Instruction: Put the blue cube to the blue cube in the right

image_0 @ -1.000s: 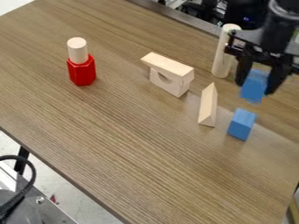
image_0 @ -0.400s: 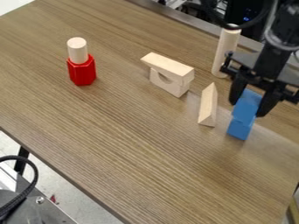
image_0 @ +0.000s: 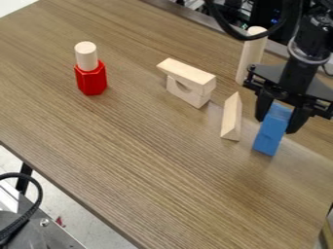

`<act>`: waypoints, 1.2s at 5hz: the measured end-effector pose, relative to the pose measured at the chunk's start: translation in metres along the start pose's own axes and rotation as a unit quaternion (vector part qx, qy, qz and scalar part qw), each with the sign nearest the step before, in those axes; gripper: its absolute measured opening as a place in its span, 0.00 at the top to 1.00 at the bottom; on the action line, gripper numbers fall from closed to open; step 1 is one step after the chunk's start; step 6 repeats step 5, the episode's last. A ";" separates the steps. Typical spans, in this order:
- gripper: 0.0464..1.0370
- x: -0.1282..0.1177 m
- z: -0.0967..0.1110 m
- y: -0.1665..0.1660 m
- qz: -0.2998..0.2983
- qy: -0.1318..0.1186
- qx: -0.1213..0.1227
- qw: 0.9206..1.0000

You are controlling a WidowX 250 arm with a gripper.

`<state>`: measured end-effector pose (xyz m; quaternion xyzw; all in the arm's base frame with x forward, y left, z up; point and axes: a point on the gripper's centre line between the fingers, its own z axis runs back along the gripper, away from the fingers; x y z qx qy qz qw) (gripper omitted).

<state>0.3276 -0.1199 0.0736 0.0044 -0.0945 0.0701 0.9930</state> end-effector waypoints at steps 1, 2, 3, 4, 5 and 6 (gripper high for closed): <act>0.51 0.001 0.000 -0.001 0.000 -0.003 -0.003 1.000; 0.51 0.004 0.000 -0.002 0.001 -0.010 -0.008 1.000; 0.51 0.006 0.000 0.000 0.005 -0.015 -0.009 1.000; 0.51 0.010 -0.001 0.000 0.006 -0.024 -0.012 1.000; 0.51 0.012 -0.005 0.001 0.007 -0.031 -0.012 0.999; 0.51 0.012 -0.005 0.001 0.007 -0.031 -0.012 0.999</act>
